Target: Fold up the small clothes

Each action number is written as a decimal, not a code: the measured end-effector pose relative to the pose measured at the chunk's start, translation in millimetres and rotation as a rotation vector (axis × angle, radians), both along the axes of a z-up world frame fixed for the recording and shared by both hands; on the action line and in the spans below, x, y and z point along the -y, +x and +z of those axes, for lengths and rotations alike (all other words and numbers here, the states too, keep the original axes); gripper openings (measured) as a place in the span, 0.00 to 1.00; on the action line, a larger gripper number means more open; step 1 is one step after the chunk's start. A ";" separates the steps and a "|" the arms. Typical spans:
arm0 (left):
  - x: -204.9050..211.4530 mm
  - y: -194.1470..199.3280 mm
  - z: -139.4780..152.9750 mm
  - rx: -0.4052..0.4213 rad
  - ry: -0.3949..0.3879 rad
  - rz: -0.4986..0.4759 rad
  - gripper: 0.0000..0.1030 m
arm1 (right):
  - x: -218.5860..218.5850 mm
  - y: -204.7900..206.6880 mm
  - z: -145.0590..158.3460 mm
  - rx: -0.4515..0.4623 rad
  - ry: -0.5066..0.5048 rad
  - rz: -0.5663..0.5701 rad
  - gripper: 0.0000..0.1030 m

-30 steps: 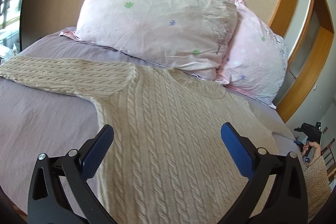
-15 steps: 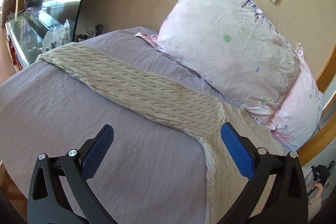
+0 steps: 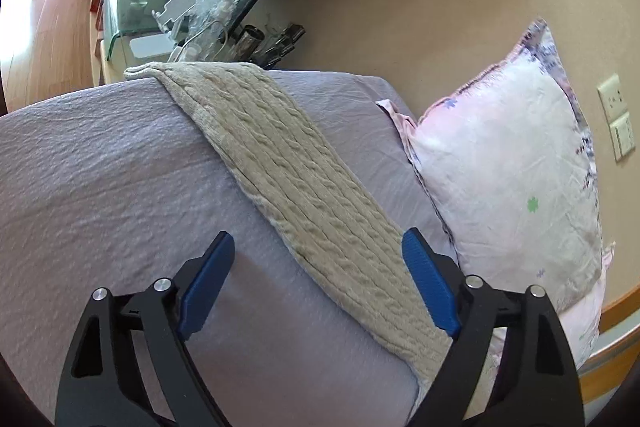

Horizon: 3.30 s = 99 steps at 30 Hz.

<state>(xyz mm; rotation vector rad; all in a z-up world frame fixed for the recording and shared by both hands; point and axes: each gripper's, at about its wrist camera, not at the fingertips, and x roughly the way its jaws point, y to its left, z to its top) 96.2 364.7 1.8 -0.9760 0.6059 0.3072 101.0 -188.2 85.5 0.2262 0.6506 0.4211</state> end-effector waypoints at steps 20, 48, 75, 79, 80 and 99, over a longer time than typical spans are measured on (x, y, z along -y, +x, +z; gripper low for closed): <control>215.8 66.1 129.0 0.270 0.488 -0.639 0.07 | 100.6 -7.5 8.5 0.012 0.078 -0.197 0.81; 214.2 -57.2 11.6 0.022 0.302 -0.854 0.70 | 191.2 30.0 -58.8 -0.262 0.162 -0.562 0.12; 220.9 -161.0 -11.6 0.180 -0.017 -1.013 0.08 | 190.5 -181.8 -81.6 -0.232 0.462 -0.046 0.06; 208.4 -93.9 30.9 0.264 -0.039 -0.907 0.07 | 194.0 -114.3 -27.0 -0.057 0.461 -0.069 0.06; 205.0 -71.8 39.2 0.276 -0.044 -0.866 0.07 | 194.2 -91.8 -19.2 -0.025 0.471 -0.081 0.06; 218.5 131.4 40.9 0.090 0.063 -0.666 0.91 | 191.9 77.9 -55.4 -0.050 0.341 -0.571 0.98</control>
